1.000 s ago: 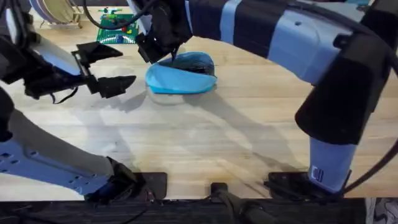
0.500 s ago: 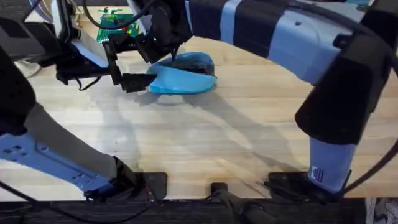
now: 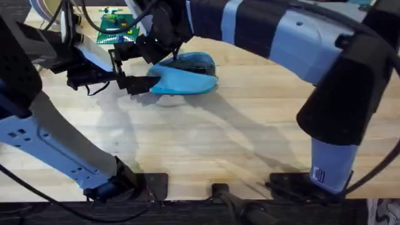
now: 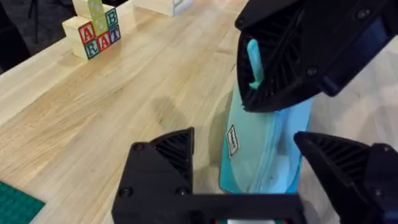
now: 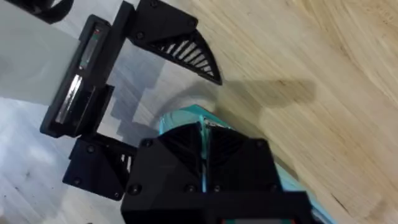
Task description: Unzip the bag, pick up the pens from the table one at a time and place them inside, then zip the bag closed.
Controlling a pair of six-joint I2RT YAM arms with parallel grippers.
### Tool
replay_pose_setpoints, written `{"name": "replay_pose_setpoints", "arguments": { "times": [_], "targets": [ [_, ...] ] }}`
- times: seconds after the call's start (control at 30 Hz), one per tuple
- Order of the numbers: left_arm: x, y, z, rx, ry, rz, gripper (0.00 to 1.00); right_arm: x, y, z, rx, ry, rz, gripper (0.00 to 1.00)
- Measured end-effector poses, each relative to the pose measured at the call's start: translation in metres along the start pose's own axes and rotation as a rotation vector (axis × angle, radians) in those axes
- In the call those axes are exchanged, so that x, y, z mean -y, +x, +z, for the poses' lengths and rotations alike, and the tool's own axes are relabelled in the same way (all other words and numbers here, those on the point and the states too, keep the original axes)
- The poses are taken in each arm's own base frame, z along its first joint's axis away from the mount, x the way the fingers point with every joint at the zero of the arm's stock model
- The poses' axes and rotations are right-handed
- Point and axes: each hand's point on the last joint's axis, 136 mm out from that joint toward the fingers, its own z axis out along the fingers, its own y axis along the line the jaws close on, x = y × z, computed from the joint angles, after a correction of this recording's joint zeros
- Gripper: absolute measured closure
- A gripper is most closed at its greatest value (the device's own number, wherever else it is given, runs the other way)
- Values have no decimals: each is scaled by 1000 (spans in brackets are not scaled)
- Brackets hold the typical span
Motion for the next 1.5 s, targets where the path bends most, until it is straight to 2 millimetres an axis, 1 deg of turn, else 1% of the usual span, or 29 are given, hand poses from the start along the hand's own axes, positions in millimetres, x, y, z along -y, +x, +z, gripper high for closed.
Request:
{"name": "replay_pose_setpoints", "arguments": {
  "times": [0.27,0.3,0.37,0.4,0.5,0.53,0.6,0.83,1.17,1.3,1.43,1.5],
  "targets": [
    [0,0,0,0,0,0,7,0,0,0,0,0,-4,970],
    [0,0,0,0,0,-3,40,0,0,0,0,0,-6,970],
    [0,0,0,1,0,-8,305,0,0,0,0,0,-7,971],
    [1,0,0,0,1,-9,477,0,0,0,1,0,-7,971],
    [2,0,2,0,7,-17,878,0,-1,0,4,0,-7,971],
    [2,0,2,0,8,-13,936,0,-1,0,4,0,-7,971],
    [2,-1,3,0,9,-9,955,0,-1,0,5,0,-7,971],
    [2,-1,3,0,9,-9,956,0,-1,0,5,0,-15,971],
    [2,-1,3,0,9,-9,958,0,-1,-2,4,0,-164,972],
    [2,-2,3,7,9,-11,958,-2,3,-10,-17,-13,-232,972],
    [3,-4,3,20,11,-20,958,-10,15,-23,-59,-71,-330,972],
    [3,-5,4,25,12,-24,958,-12,20,-27,-76,-90,-370,972]
  ]
}}
